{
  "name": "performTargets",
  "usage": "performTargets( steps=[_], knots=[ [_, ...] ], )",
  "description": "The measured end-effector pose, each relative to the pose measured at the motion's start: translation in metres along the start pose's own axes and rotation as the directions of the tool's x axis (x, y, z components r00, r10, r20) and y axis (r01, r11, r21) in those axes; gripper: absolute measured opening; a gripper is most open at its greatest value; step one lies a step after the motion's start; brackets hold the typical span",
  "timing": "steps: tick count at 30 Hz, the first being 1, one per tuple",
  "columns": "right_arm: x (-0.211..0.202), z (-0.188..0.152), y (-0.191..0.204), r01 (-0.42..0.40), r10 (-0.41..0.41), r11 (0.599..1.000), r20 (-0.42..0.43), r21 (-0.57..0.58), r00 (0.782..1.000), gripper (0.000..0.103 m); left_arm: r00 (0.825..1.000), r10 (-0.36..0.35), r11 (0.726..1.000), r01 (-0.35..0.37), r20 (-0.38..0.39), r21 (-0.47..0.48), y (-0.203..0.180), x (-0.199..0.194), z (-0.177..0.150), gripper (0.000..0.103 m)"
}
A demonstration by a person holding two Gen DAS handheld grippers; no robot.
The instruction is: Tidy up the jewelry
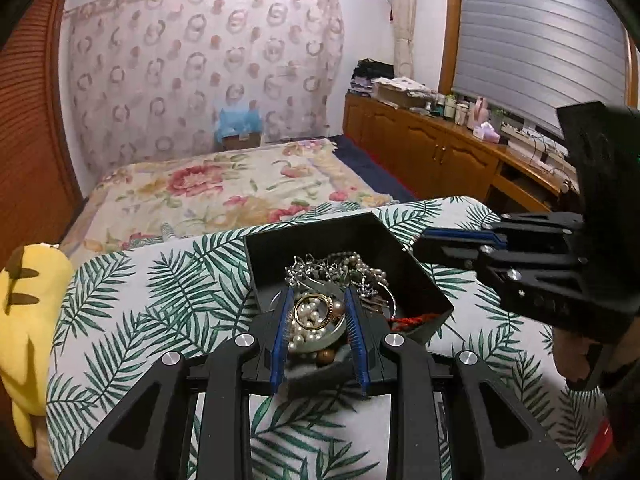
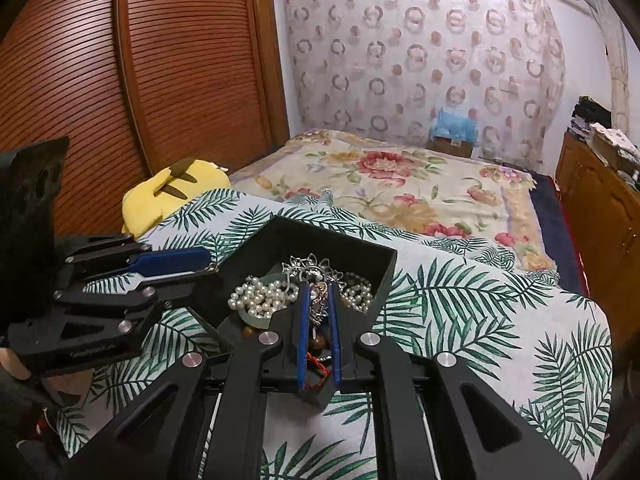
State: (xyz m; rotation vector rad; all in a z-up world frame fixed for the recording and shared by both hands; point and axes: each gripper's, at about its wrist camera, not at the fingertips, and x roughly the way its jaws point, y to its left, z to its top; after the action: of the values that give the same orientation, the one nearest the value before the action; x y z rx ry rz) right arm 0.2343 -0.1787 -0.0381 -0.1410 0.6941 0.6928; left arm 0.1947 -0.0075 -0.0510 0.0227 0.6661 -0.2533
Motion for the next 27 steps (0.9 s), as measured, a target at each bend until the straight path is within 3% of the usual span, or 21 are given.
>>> performTargets(
  steps=[2, 5, 7, 11, 13, 16, 19, 27],
  knots=[
    [0.000, -0.002, -0.002, -0.001, 0.001, 1.000, -0.001, 0.000, 1.000, 0.027, 1.000, 0.004, 1.000, -0.004, 0.000, 0.000, 0.000, 0.003, 0.000, 0.025],
    [-0.001, -0.003, -0.002, -0.007, 0.007, 1.000, -0.002, -0.004, 1.000, 0.028, 1.000, 0.008, 1.000, -0.008, 0.004, -0.006, -0.001, 0.002, -0.002, 0.026],
    [-0.001, -0.004, -0.003, -0.005, 0.005, 1.000, -0.001, -0.004, 1.000, 0.028, 1.000, 0.013, 1.000, -0.013, 0.007, -0.005, -0.003, 0.000, -0.002, 0.039],
    [-0.006, -0.008, -0.004, -0.002, 0.002, 1.000, 0.011, 0.017, 1.000, 0.028, 1.000, 0.016, 1.000, -0.016, 0.018, -0.009, -0.004, -0.009, -0.006, 0.049],
    [-0.013, -0.011, -0.005, 0.013, -0.014, 0.999, 0.022, 0.036, 1.000, 0.028, 0.999, 0.028, 1.000, -0.027, 0.027, -0.016, -0.005, -0.016, -0.008, 0.068],
    [-0.027, -0.018, -0.002, 0.036, -0.039, 0.998, 0.051, 0.056, 0.998, 0.029, 0.996, 0.076, 0.997, -0.076, 0.038, -0.019, -0.008, -0.027, -0.012, 0.081],
    [-0.044, -0.023, 0.004, 0.059, -0.064, 0.996, 0.085, 0.063, 0.994, 0.043, 0.993, 0.105, 0.994, -0.103, 0.060, -0.022, -0.012, -0.041, -0.015, 0.094],
    [-0.085, -0.037, 0.016, 0.102, -0.118, 0.989, 0.161, 0.103, 0.980, 0.069, 0.984, 0.142, 0.990, -0.139, 0.105, -0.039, -0.023, -0.077, -0.022, 0.095]
  ],
)
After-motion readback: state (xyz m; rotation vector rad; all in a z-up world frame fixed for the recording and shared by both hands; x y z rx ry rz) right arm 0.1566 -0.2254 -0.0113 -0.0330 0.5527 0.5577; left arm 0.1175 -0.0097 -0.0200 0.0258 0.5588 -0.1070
